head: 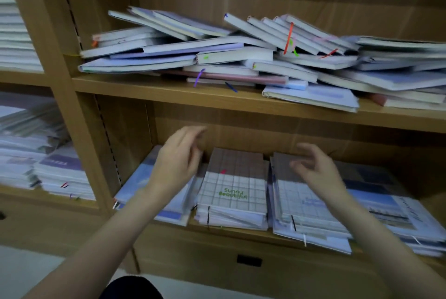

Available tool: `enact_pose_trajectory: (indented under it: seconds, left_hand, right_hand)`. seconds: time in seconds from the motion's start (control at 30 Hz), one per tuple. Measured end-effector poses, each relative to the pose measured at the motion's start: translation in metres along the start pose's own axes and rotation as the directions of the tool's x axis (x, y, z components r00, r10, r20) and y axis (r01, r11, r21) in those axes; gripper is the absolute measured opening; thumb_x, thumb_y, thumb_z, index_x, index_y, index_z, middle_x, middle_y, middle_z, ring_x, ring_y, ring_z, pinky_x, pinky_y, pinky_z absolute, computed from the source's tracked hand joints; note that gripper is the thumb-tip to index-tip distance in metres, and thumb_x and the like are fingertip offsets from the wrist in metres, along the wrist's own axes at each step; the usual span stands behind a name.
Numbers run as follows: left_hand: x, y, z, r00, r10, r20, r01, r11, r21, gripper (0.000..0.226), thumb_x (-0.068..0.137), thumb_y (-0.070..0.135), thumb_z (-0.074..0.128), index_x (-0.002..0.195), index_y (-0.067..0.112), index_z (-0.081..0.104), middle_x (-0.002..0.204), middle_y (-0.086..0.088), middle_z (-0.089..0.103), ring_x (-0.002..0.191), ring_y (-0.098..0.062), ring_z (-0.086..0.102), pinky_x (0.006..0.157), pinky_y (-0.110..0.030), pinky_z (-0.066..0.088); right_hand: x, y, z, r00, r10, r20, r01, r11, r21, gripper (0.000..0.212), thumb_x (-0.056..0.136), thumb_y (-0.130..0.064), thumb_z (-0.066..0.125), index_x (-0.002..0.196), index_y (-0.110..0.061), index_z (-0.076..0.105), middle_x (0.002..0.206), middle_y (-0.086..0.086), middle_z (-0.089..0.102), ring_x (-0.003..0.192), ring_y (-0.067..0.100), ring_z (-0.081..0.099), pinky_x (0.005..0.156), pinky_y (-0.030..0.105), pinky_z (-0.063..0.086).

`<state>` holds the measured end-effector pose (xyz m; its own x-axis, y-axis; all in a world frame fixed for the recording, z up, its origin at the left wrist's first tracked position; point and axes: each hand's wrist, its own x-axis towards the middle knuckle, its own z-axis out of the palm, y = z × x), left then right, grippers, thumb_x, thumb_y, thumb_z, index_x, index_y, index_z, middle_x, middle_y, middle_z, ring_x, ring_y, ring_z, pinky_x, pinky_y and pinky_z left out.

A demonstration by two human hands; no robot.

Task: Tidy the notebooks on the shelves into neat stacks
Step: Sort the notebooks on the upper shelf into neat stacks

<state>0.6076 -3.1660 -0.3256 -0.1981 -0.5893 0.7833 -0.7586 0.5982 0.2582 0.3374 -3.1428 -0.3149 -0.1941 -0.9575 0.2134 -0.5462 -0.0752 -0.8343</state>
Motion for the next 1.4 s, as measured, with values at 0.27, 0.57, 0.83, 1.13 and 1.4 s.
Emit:
enact_pose_trajectory:
  seconds: [0.27,0.57,0.83,1.13,1.4]
  left_hand:
    - [0.073,0.021,-0.028,0.972,0.131,-0.196,-0.108,0.986,0.125,0.039,0.08,0.004,0.042,0.117,0.001,0.055,0.11,-0.017,0.056,0.105,-0.025,0.046,0.091,-0.03,0.034]
    - [0.098,0.015,-0.047,0.955,0.026,-0.295,0.027,0.985,0.173,0.039,0.081,0.005,0.05,0.12,0.006,0.052,0.121,-0.015,0.051,0.116,-0.027,0.042,0.093,-0.037,0.031]
    - [0.11,-0.042,-0.095,0.98,-0.093,-0.176,0.15,0.927,0.345,0.067,0.08,0.058,0.034,0.125,0.012,0.052,0.134,-0.014,0.046,0.128,-0.034,0.037,0.104,-0.05,0.025]
    - [0.109,-0.068,-0.112,0.985,-0.167,0.032,0.149,0.937,0.316,0.084,0.071,0.078,0.02,0.136,0.028,0.04,0.131,0.0,0.046,0.122,-0.02,0.041,0.099,-0.038,0.033]
    - [0.107,-0.077,-0.112,0.984,-0.174,0.02,0.163,0.95,0.267,0.084,0.069,0.079,0.014,0.136,0.034,0.038,0.132,0.006,0.043,0.124,-0.014,0.036,0.1,-0.032,0.024]
  right_hand:
    - [-0.005,-0.061,-0.057,0.761,-0.626,-0.172,0.6,0.779,-0.18,0.027,0.088,-0.002,0.058,0.114,-0.012,0.057,0.103,-0.004,0.059,0.097,0.001,0.055,0.08,0.012,0.049]
    - [0.04,-0.131,-0.056,0.706,-0.708,0.006,0.662,0.657,-0.36,0.019,0.088,-0.015,0.061,0.107,-0.012,0.061,0.109,-0.001,0.051,0.107,0.015,0.049,0.087,0.028,0.047]
    - [0.07,-0.196,-0.009,0.628,-0.759,0.173,0.721,0.483,-0.496,0.023,0.089,-0.023,0.061,0.107,-0.01,0.061,0.121,0.007,0.051,0.116,0.022,0.042,0.086,0.018,0.021]
    - [0.099,-0.275,0.075,0.711,-0.603,0.361,0.674,0.44,-0.593,0.049,0.091,-0.039,0.055,0.127,-0.008,0.046,0.122,0.008,0.051,0.113,0.026,0.049,0.082,0.035,0.044]
    - [0.112,-0.277,0.09,0.8,-0.546,0.25,0.546,0.489,-0.68,0.039,0.088,-0.031,0.059,0.062,-0.015,0.035,0.064,0.002,0.041,0.065,0.025,0.047,0.046,0.029,0.026]
